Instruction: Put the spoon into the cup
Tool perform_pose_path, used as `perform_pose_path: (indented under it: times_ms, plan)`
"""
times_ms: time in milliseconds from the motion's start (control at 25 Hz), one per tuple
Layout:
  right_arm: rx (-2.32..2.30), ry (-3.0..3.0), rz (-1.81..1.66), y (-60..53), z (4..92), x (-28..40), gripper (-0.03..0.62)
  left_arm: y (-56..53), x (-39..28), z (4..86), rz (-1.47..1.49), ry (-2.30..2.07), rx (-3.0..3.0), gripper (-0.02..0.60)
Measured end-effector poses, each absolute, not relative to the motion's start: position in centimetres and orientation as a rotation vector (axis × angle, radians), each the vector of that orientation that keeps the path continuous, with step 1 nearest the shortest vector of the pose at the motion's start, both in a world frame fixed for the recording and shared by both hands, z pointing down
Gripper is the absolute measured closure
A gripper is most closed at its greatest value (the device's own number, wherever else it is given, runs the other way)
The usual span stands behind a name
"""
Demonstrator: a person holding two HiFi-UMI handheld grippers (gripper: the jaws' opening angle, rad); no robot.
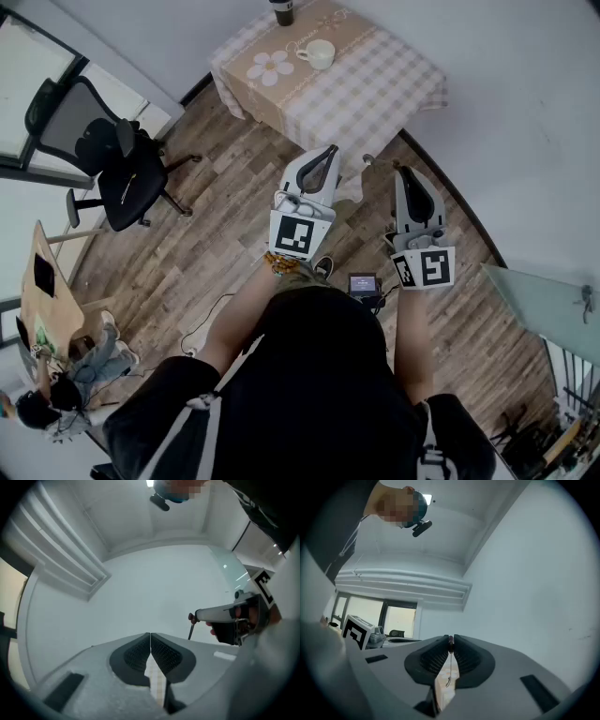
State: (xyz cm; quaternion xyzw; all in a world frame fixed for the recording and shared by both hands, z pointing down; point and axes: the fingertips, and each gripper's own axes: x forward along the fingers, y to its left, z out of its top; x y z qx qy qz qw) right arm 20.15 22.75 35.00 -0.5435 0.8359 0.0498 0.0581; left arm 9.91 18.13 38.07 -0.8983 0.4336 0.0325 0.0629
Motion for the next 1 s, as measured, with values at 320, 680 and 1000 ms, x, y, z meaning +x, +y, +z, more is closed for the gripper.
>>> perform_pose_path:
  times_ms: [320,680,1000]
  plan:
    - [-1.631,2.528,0.128,19.8,35.0,19.3,0.557,15.7,9.1,38.1,0.107,1.329,-2.711,0.565]
    - [-1.631,2.570,0.087,12.4,36.0,18.1,0.557,8.9,8.3,37.9,0.092,1.328,-2.699,0.565]
    - [-1.699,2.592,0.074,4.4,36.4,16.8,0.559,1.8,6.9,37.8,0.074,1.302,-2.723,0.565]
